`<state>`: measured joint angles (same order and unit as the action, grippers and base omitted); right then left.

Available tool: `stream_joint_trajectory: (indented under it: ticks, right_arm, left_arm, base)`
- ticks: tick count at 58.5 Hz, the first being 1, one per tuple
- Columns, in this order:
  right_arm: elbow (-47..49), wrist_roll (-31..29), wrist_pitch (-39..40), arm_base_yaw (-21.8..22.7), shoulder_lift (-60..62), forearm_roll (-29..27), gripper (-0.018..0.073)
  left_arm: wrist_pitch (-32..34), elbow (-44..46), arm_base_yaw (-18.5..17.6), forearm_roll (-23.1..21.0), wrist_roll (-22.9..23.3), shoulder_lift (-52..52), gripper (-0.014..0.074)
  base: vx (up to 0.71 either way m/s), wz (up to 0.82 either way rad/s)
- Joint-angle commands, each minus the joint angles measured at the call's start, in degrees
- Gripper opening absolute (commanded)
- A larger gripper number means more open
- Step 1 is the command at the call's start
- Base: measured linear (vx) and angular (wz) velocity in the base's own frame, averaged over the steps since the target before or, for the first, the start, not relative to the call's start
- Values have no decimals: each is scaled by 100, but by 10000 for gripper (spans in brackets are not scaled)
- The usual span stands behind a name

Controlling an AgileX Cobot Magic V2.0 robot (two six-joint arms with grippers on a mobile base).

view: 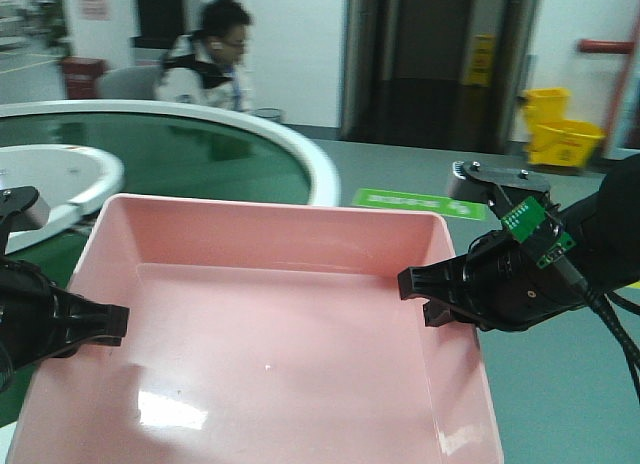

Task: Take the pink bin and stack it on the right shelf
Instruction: 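Hold the pink bin with both grippers while driving toward the shelf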

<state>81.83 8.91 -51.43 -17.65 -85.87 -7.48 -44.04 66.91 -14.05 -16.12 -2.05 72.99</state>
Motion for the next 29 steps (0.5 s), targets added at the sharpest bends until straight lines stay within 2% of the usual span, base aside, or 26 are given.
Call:
stream_joint_trajectory:
  ticks: [1,29]
  right_arm:
    - [213,-124,408,54,225,131,-9]
    - [213,-124,394,54,225,125,-9]
  left_arm:
    - [375,189,-38,-217,-115,-248,-1]
    - [375,189,-38,-216,-110,-248,-1]
  base:
    - [-7,-77]
    - [4,-66]
